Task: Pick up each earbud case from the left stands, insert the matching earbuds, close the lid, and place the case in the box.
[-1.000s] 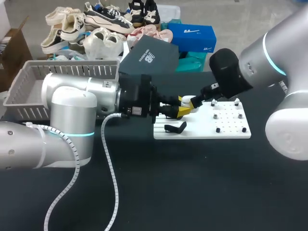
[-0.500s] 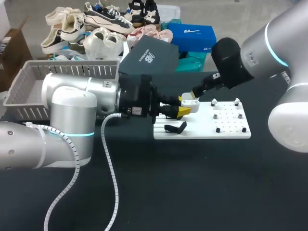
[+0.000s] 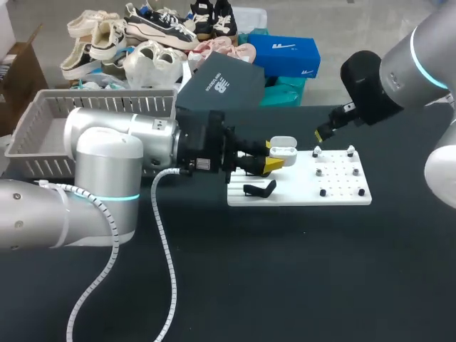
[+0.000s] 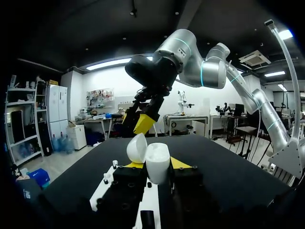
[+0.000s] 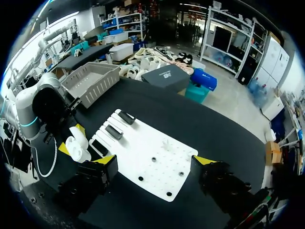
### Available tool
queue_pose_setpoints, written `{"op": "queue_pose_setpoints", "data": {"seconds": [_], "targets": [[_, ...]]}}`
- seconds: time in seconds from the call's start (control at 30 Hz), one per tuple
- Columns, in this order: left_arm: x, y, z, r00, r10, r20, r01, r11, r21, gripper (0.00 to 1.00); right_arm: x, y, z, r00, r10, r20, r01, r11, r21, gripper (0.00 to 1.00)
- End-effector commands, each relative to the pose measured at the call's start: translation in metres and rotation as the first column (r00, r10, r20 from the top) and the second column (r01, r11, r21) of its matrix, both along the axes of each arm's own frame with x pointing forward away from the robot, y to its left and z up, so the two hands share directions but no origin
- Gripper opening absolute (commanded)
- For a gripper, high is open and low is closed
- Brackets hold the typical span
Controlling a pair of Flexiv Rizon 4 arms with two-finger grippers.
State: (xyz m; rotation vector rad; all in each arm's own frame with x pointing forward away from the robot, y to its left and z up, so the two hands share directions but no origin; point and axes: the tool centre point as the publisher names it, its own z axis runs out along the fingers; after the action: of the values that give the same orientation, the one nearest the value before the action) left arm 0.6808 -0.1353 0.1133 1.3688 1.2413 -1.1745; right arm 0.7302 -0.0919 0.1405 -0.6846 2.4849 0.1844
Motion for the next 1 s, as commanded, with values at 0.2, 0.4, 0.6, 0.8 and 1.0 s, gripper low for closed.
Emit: {"op": "queue_pose_setpoints", "data": {"seconds": [0.2, 0.4, 0.6, 0.8, 1.0], "targets": [[0.003, -0.001, -0.001, 1.000, -0.006, 0.000, 0.006, 1.000, -0.002, 0.00, 0.020, -0.022, -0.034, 0.992, -0.093, 0.087, 0.115, 0.947, -0.300, 1.00], [0.003, -0.001, -0.001, 1.000, -0.006, 0.000, 0.006, 1.000, -0.002, 0.00, 0.036, -0.032, -0.054, 0.992, -0.118, 0.040, 0.124, 0.931, -0.343, 0.93], [0.003, -0.001, -0.001, 1.000, -0.006, 0.000, 0.006, 1.000, -0.002, 0.00, 0.047, -0.038, -0.072, 0.986, -0.166, 0.003, 0.154, 0.914, -0.376, 0.83], [0.003, -0.001, -0.001, 1.000, -0.006, 0.000, 0.006, 1.000, -0.002, 0.00, 0.056, -0.044, -0.084, 0.975, -0.220, -0.027, 0.193, 0.901, -0.389, 0.59], [0.003, -0.001, -0.001, 1.000, -0.006, 0.000, 0.006, 1.000, -0.002, 0.00, 0.064, -0.051, -0.094, 0.965, -0.256, -0.051, 0.213, 0.886, -0.411, 0.49]]}}
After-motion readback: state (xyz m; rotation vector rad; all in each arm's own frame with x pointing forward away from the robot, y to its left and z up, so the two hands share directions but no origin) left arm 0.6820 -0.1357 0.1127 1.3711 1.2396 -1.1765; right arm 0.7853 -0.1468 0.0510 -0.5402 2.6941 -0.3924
